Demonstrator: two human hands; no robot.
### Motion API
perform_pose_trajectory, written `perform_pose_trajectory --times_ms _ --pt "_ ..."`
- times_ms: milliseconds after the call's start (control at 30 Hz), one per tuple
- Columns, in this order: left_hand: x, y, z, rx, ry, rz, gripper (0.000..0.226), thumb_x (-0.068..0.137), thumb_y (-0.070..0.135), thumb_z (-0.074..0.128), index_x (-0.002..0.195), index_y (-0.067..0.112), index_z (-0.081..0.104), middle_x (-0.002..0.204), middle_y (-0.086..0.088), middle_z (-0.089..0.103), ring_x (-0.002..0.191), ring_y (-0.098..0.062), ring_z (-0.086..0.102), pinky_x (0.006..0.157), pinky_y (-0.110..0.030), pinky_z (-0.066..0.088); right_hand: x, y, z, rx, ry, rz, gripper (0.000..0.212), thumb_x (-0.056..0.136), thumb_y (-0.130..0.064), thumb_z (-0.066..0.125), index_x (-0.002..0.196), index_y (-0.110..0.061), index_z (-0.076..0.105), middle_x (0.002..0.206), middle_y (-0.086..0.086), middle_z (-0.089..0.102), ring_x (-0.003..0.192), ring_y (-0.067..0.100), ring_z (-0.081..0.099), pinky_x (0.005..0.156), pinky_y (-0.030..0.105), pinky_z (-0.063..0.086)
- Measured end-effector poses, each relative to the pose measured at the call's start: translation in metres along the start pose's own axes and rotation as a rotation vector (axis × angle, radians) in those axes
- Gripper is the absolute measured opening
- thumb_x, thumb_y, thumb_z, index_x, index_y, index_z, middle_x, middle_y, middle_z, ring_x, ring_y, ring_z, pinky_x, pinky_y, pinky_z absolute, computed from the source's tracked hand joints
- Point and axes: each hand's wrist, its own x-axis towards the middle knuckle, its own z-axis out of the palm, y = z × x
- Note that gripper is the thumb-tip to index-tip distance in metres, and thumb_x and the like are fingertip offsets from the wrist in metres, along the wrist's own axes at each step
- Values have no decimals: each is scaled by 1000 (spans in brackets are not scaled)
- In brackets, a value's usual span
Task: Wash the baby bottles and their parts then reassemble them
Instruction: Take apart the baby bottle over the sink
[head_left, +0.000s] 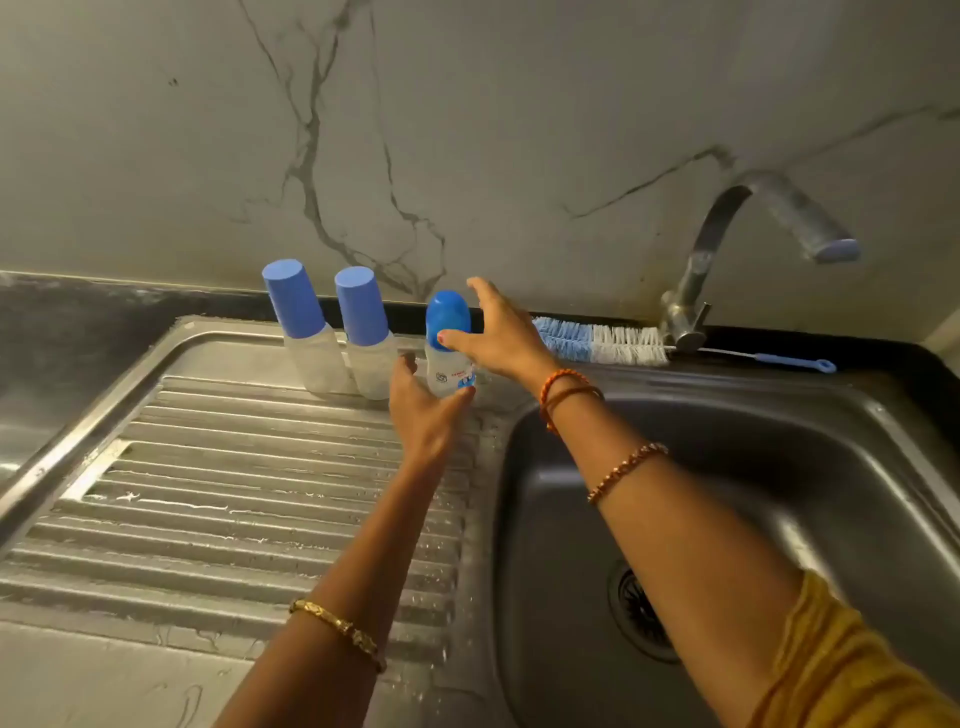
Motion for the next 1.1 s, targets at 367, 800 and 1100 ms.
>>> perform_pose_trajectory --times_ms 367,800,1100 --pt "6 -5 13 41 6 111 64 73 12 76 127 7 42 117 -5 51 96 -10 52 65 -6 44 4 9 14 -45 107 -84 58 83 -24 68 130 -9 38 127 11 51 109 25 54 80 27 44" --pt "-83 16 40 527 -136 652 52 59 30 74 104 7 61 96 -12 64 83 -31 61 73 -35 43 -148 74 -79 361 163 112 45 72 -16 77 110 -12 52 98 1 57 82 10 56 72 18 48" --pt "-160 -8 80 718 -130 1300 29 74 28 45 91 11 61 100 -6 54 89 -21 45 78 -31 36 -228 146 -93 187 -434 459 37 69 -15 79 100 -11 58 87 0 61 75 8 59 63 16 48"
